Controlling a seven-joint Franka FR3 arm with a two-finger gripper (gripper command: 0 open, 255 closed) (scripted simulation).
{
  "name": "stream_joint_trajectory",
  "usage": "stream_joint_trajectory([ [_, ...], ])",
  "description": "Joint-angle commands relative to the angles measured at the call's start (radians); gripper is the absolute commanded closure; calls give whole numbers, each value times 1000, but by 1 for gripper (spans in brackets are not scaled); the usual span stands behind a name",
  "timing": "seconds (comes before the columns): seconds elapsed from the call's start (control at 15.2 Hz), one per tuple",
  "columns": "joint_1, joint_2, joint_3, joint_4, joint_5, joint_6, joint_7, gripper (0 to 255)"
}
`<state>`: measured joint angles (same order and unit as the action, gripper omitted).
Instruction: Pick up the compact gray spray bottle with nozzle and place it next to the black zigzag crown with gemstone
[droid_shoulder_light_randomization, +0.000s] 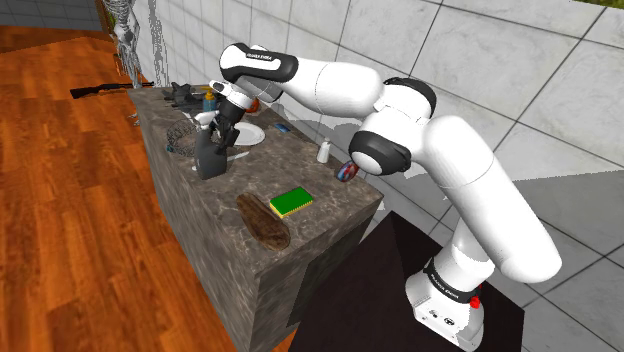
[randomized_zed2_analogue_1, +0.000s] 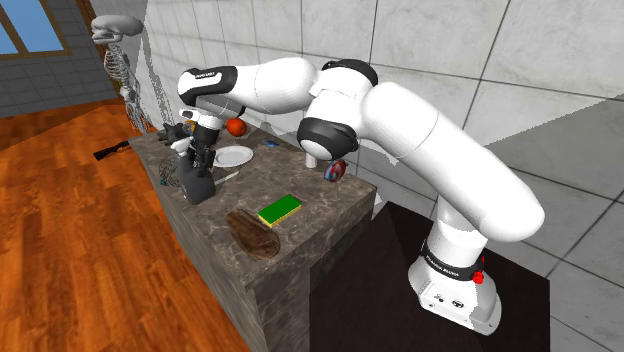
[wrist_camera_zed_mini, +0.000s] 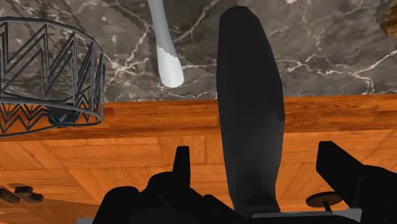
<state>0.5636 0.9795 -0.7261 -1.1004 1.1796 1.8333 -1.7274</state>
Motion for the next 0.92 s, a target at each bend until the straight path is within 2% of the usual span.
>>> stream_joint_trajectory([
  [0.0, 0, 0, 0, 0, 0, 0, 0, 0],
  [0.33, -17, -63, -29, -8, -30, -65, 3, 0],
  [0.86, -17, -63, -29, -8, -30, -65, 3, 0],
])
